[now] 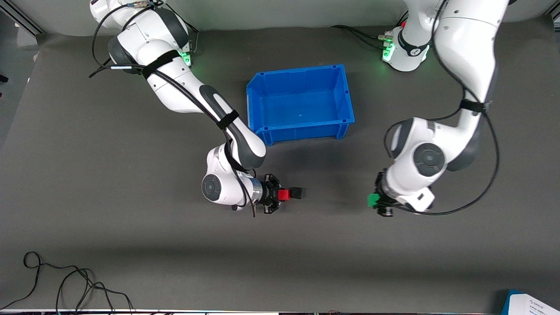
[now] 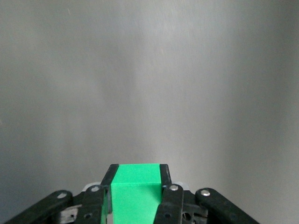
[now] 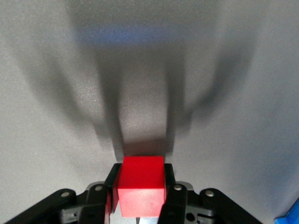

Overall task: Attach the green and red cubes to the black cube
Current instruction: 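Carry the green cube with the left gripper toward the black cube, then lower both cubes beside the black cube and open both grippers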

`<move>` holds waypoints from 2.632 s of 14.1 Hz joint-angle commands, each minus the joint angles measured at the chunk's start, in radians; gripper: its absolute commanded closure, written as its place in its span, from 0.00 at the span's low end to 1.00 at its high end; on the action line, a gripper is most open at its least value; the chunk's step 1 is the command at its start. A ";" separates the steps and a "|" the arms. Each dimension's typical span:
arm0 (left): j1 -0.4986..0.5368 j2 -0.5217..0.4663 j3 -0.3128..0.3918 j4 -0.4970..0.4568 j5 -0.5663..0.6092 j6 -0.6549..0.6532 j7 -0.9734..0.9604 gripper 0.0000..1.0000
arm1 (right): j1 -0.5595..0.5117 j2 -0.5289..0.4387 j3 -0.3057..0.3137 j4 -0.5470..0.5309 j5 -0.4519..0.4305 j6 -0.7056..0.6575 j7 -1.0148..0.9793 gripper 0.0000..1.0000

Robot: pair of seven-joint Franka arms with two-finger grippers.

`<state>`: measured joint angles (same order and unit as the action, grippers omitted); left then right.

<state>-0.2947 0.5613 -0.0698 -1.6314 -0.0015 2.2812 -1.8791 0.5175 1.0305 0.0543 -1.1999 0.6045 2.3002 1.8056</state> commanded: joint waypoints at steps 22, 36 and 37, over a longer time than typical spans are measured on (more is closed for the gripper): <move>-0.231 0.252 0.018 0.108 -0.031 0.210 -0.123 1.00 | 0.033 0.069 0.010 0.095 0.021 0.097 0.020 0.90; -0.245 0.272 0.018 0.120 -0.021 0.212 -0.124 1.00 | 0.035 0.077 0.030 0.112 0.021 0.102 0.017 0.90; -0.245 0.272 0.018 0.120 -0.021 0.212 -0.124 1.00 | 0.035 0.077 0.029 0.111 0.020 0.102 0.015 0.90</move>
<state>-0.5229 0.8159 -0.0652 -1.5395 -0.0230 2.4884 -1.9832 0.5402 1.0825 0.0856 -1.1328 0.6051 2.3941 1.8091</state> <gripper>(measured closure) 0.634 0.604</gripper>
